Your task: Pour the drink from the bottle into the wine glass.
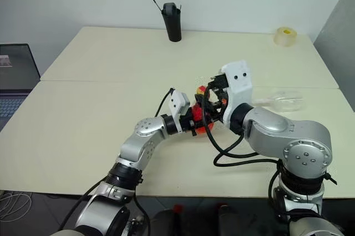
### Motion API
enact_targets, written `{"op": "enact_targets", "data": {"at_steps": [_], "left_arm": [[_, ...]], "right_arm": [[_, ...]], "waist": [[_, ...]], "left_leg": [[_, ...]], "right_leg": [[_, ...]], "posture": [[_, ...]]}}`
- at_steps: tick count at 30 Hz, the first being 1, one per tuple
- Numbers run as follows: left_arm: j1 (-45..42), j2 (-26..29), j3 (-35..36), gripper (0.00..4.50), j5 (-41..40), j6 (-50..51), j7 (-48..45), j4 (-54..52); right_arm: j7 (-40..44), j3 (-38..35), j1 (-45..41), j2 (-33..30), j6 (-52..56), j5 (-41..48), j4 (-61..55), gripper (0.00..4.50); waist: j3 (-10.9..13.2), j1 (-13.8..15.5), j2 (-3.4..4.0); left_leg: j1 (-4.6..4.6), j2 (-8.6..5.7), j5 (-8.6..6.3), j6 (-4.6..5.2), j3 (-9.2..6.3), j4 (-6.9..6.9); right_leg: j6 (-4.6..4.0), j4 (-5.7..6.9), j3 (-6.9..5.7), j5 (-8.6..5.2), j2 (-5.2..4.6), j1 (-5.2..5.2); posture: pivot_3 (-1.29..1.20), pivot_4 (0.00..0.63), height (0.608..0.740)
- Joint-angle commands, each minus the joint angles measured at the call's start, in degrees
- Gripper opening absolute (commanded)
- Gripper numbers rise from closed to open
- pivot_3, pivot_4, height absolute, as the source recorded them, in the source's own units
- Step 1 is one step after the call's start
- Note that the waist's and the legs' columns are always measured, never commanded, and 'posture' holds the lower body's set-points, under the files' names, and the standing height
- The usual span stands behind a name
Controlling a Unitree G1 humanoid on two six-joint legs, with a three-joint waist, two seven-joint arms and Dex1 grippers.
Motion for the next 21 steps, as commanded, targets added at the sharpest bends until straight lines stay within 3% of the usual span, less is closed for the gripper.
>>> {"op": "enact_targets", "data": {"at_steps": [1,5,7,9,15,19,21], "left_arm": [[-2.1,-0.59,0.63,1.87,-0.11,-1.64,0.11,-0.9],[-1.51,-0.49,0.59,1.85,-0.04,-1.44,0.32,-1.66],[-0.82,-0.58,0.15,1.85,-0.28,-0.79,0.34,-2.96],[-0.13,-0.44,-0.53,1.85,-0.41,-0.15,-0.01,-4.23],[1.61,0.86,-1.6,1.84,-0.28,1.32,-1.1,-7.15],[2.78,1.13,-1.82,1.84,-0.16,2.33,-0.63,-9.39],[3.15,1.09,-1.78,1.84,-0.11,2.73,-0.19,-10.04]], "right_arm": [[1.11,-0.78,-2.33,-0.95,-2.41,-1.91,0.28,1.43],[4.27,-0.02,-3.56,-2.52,-2.74,-3.19,1.14,1.31],[14.43,1.86,-4.86,-7.81,-5.4,-6.26,2.38,1.31],[30.28,4.37,-5.29,-13.36,-11.47,-9.23,4.1,1.31],[71.22,15.46,-9.22,-21.87,-30.79,-22.8,21.56,1.31],[87.32,19.27,-14.23,-20.08,-40.71,-29.77,33.51,1.3],[90.84,20.15,-15.73,-19.28,-42.5,-32.43,36.17,1.3]], "waist": [[0.0,0.03,0.0],[0.0,0.02,0.0],[0.0,0.05,0.0],[0.0,0.12,0.0],[0.0,-0.18,0.0],[0.02,-0.22,0.01],[0.02,-0.01,0.01]], "left_leg": [[-0.01,0.0,0.0,0.0,-0.02,0.0],[-0.03,-0.01,0.0,0.0,-0.01,0.0],[-0.06,-0.01,0.0,0.0,-0.02,0.0],[-0.06,-0.05,-0.01,0.01,0.01,0.0],[0.03,-0.47,-0.01,0.04,0.0,-0.01],[0.07,-0.45,-0.01,0.05,-0.01,-0.02],[0.07,-0.45,-0.01,0.04,-0.02,-0.01]], "right_leg": [[0.0,0.0,0.0,0.0,0.0,0.0],[0.0,-0.03,-0.01,0.0,0.0,-0.01],[0.0,-0.02,0.0,0.0,-0.01,-0.03],[0.0,-0.05,-0.06,0.0,-0.02,-0.04],[0.01,-0.01,-0.07,0.0,-0.02,-0.03],[0.0,0.0,-0.05,0.0,0.01,-0.03],[0.0,0.01,-0.06,0.0,-0.04,-0.04]], "posture": [[0.0,0.15,0.74],[0.0,0.15,0.74],[0.0,0.15,0.74],[0.0,0.15,0.74],[0.0,0.15,0.74],[0.0,0.15,0.74],[0.0,0.15,0.74]]}}
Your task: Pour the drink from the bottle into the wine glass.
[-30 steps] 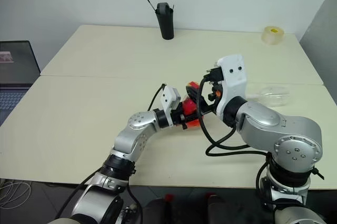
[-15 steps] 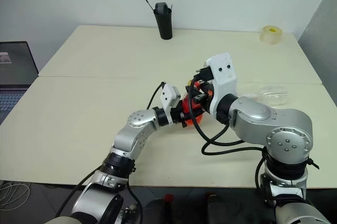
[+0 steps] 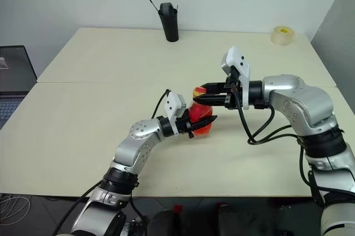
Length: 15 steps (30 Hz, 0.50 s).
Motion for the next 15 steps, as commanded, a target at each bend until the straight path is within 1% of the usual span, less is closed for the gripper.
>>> {"op": "enact_targets", "data": {"at_steps": [1,3,5,8,10,12,13,15], "left_arm": [[0.16,-0.57,-1.76,1.84,-0.07,0.52,0.12,-4.09],[0.72,-0.54,-1.78,1.84,-0.06,0.75,0.38,-4.62],[1.07,-0.5,-1.92,1.84,-0.08,0.9,0.49,-4.98],[0.71,-0.43,-1.91,1.83,-0.22,1.08,0.34,-4.68],[0.33,-0.45,-1.94,1.82,-0.32,1.01,-0.09,-4.09],[0.02,-0.5,-2.07,1.82,-0.38,0.91,-0.51,-3.58],[-0.12,-0.58,-2.13,1.82,-0.38,0.83,-0.71,-3.28],[-0.47,-0.8,-2.32,1.82,-0.49,0.7,-1.18,-2.63]], "right_arm": [[7.88,0.96,-4.07,2.07,-5.49,-3.23,1.72,1.3],[8.24,0.36,-4.47,3.01,-6.28,-4.94,2.62,1.3],[6.85,-1.1,-4.7,3.99,-5.37,-5.81,3.19,1.3],[6.59,-3.14,-4.21,3.82,-2.53,-4.81,1.16,1.3],[5.87,-4.79,-3.15,3.04,0.32,-3.0,-2.17,1.3],[5.23,-6.44,-2.05,2.48,2.97,-1.5,-5.17,2.04],[4.83,-7.26,-1.47,2.26,4.1,-0.88,-6.45,2.24],[3.29,-9.25,-0.17,1.56,6.63,0.5,-9.3,2.97]], "waist": [[0.0,0.13,0.0],[0.0,0.21,0.0],[0.0,0.26,0.0],[0.0,0.28,0.0],[0.0,0.33,0.0],[0.0,0.41,0.0],[0.0,0.42,0.01],[0.0,0.42,0.01]], "left_leg": [[0.0,0.0,0.0,0.0,0.01,0.01],[-0.03,0.1,0.01,-0.02,-0.03,0.02],[-0.04,0.13,0.01,-0.02,-0.06,0.03],[-0.08,0.11,0.02,-0.02,-0.09,0.06],[-0.11,0.09,0.02,-0.03,-0.12,0.06],[-0.14,0.07,0.02,-0.03,-0.18,0.07],[-0.14,0.06,0.02,-0.03,-0.18,0.07],[-0.14,0.01,0.02,-0.03,-0.19,0.07]], "right_leg": [[0.0,-0.01,-0.01,0.0,-0.04,0.0],[0.0,-0.01,-0.01,0.0,-0.15,0.0],[0.01,0.01,0.0,0.0,-0.26,0.01],[0.02,0.03,-0.02,-0.01,-0.36,0.01],[0.03,0.02,-0.03,-0.02,-0.39,0.01],[0.04,0.0,-0.04,-0.02,-0.46,0.01],[0.05,0.0,-0.04,-0.02,-0.5,0.01],[0.07,0.01,-0.06,-0.03,-0.51,0.01]], "posture": [[0.0,0.15,0.74],[0.0,0.15,0.74],[0.0,0.15,0.74],[0.0,0.15,0.74],[0.0,0.15,0.74],[0.0,0.15,0.74],[0.0,0.15,0.74],[0.0,0.15,0.74]]}}
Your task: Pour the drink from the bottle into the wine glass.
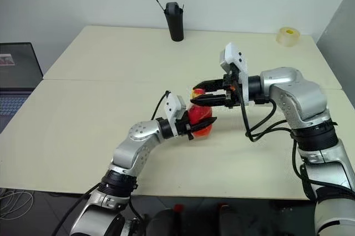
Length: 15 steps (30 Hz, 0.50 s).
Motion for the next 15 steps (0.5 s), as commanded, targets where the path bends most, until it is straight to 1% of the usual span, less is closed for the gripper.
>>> {"op": "enact_targets", "data": {"at_steps": [1,3,6,8,10,13,15], "left_arm": [[-1.67,-0.81,-0.85,1.82,-0.5,-0.76,-1.09,-0.82],[-1.95,-1.01,-1.03,1.82,-0.55,-0.97,-1.32,-0.23],[-2.27,-1.35,-1.04,1.82,-0.42,-1.4,-1.64,0.7],[-2.59,-1.46,-0.89,1.82,-0.46,-1.73,-1.74,1.39],[-2.99,-1.58,-0.68,1.82,-0.49,-2.14,-1.79,2.2],[-3.24,-1.84,-0.71,1.82,-0.26,-2.72,-1.82,3.19],[-3.17,-1.85,-0.78,1.82,-0.26,-2.92,-1.89,3.33]], "right_arm": [[-2.62,-5.25,1.33,-1.35,3.7,3.8,-6.46,3.28],[-5.28,-7.62,2.23,-1.53,5.98,5.34,-8.93,3.94],[-11.77,-11.17,4.36,-2.27,10.07,6.59,-14.54,3.99],[-18.58,-13.6,5.34,-1.36,13.95,7.27,-18.07,3.99],[-24.62,-15.08,6.96,0.06,17.38,8.44,-22.81,3.99],[-33.5,-16.92,10.06,4.1,23.25,12.01,-29.79,3.99],[-38.75,-17.95,11.18,6.85,25.98,13.55,-32.32,3.99]], "waist": [[0.0,0.0,0.0],[0.0,0.01,0.0],[0.0,0.02,0.0],[0.0,0.01,0.0],[0.0,-0.08,0.0],[-0.01,-0.13,0.01],[-0.01,-0.15,0.01]], "left_leg": [[-0.01,0.0,0.0,0.0,-0.02,0.0],[-0.01,-0.02,0.0,0.02,-0.08,0.01],[-0.01,-0.05,0.0,0.03,-0.1,0.01],[-0.01,-0.06,0.0,0.03,-0.1,0.01],[-0.01,-0.05,0.0,0.03,-0.11,0.0],[-0.01,-0.05,0.01,0.03,-0.19,0.01],[-0.01,-0.06,0.01,0.03,-0.2,0.0]], "right_leg": [[0.0,0.0,-0.02,0.0,0.0,0.0],[0.0,0.0,-0.02,0.0,-0.01,0.04],[0.01,0.02,-0.02,0.0,0.0,0.04],[0.01,0.01,-0.01,-0.01,0.0,0.04],[0.01,0.03,0.0,-0.01,-0.03,0.04],[0.01,0.03,-0.03,-0.01,-0.04,0.06],[0.02,0.03,-0.03,-0.01,-0.03,0.06]], "posture": [[0.0,0.15,0.74],[0.0,0.15,0.74],[0.0,0.15,0.74],[0.0,0.15,0.74],[0.0,0.15,0.74],[0.0,0.15,0.74],[0.0,0.15,0.74]]}}
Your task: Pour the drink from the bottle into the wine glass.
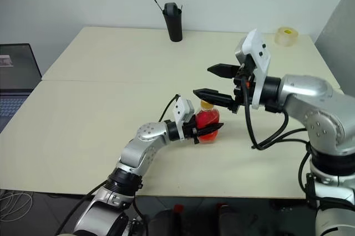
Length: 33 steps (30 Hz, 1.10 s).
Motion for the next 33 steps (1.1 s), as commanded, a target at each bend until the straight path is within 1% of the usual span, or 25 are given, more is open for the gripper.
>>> {"op": "enact_targets", "data": {"at_steps": [1,2,5,9,14,24,30,33], "left_arm": [[-1.32,-0.53,0.3,1.82,-0.35,-1.98,-0.66,-1.26],[-1.34,-0.51,0.29,1.82,-0.39,-2.02,-0.7,-1.22],[-1.89,-0.64,0.36,1.82,-0.41,-2.25,-0.78,-0.74],[-2.59,-0.5,0.37,1.82,0.01,-2.92,-0.92,0.39],[-2.76,-0.42,0.44,1.82,0.01,-3.09,-1.12,0.6],[-2.19,-0.3,0.6,1.82,0.08,-2.45,-0.68,-0.58],[-1.85,0.0,0.68,1.82,-0.04,-1.96,-0.32,-1.34],[-1.85,0.11,0.7,1.82,-0.05,-1.95,-0.14,-1.24]], "right_arm": [[-9.73,-3.11,0.98,3.82,4.8,3.48,-5.93,3.99],[-11.4,-3.44,1.02,4.58,5.53,3.95,-6.25,3.99],[-14.9,-2.68,2.18,5.74,6.97,4.22,-7.6,4.5],[-19.44,-0.54,2.78,6.55,7.0,1.76,-7.52,4.5],[-20.96,2.36,3.91,7.79,5.92,0.37,-6.32,4.5],[-21.78,3.94,3.51,9.48,0.22,-5.81,0.91,4.5],[-21.39,2.5,4.3,9.34,-1.02,-7.17,2.64,4.5],[-19.98,-0.92,6.93,6.47,0.41,-5.64,0.52,4.5]], "waist": [[0.0,-0.01,0.0],[0.0,-0.01,0.0],[0.0,-0.01,0.0],[0.0,-0.04,0.0],[0.0,-0.1,0.01],[0.0,-0.1,0.01],[-0.01,-0.11,0.01],[-0.01,-0.09,0.01]], "left_leg": [[-0.01,-0.01,0.0,0.0,0.0,0.0],[-0.01,-0.03,0.0,0.0,0.0,0.0],[-0.01,-0.08,0.01,0.02,-0.01,0.0],[-0.01,-0.09,0.02,0.02,-0.03,0.0],[-0.01,-0.1,0.02,0.02,-0.02,-0.01],[-0.01,-0.1,0.02,0.02,-0.02,-0.01],[-0.01,-0.1,0.02,0.02,-0.02,-0.01],[-0.02,-0.1,0.02,0.03,-0.02,-0.01]], "right_leg": [[0.0,0.0,0.01,0.0,0.0,-0.01],[0.0,0.01,0.0,0.0,0.0,0.0],[0.02,0.01,-0.03,-0.01,0.01,0.0],[0.04,0.01,-0.03,-0.02,0.03,0.01],[0.04,0.0,-0.02,-0.02,0.05,0.01],[0.04,0.0,-0.03,-0.02,0.06,0.01],[0.04,0.0,-0.02,-0.02,0.06,0.01],[0.04,-0.01,-0.03,-0.02,0.06,0.01]], "posture": [[0.0,0.15,0.74],[0.0,0.15,0.74],[0.0,0.15,0.74],[0.0,0.15,0.74],[0.0,0.15,0.74],[0.0,0.15,0.74],[0.0,0.15,0.74],[0.0,0.15,0.74]]}}
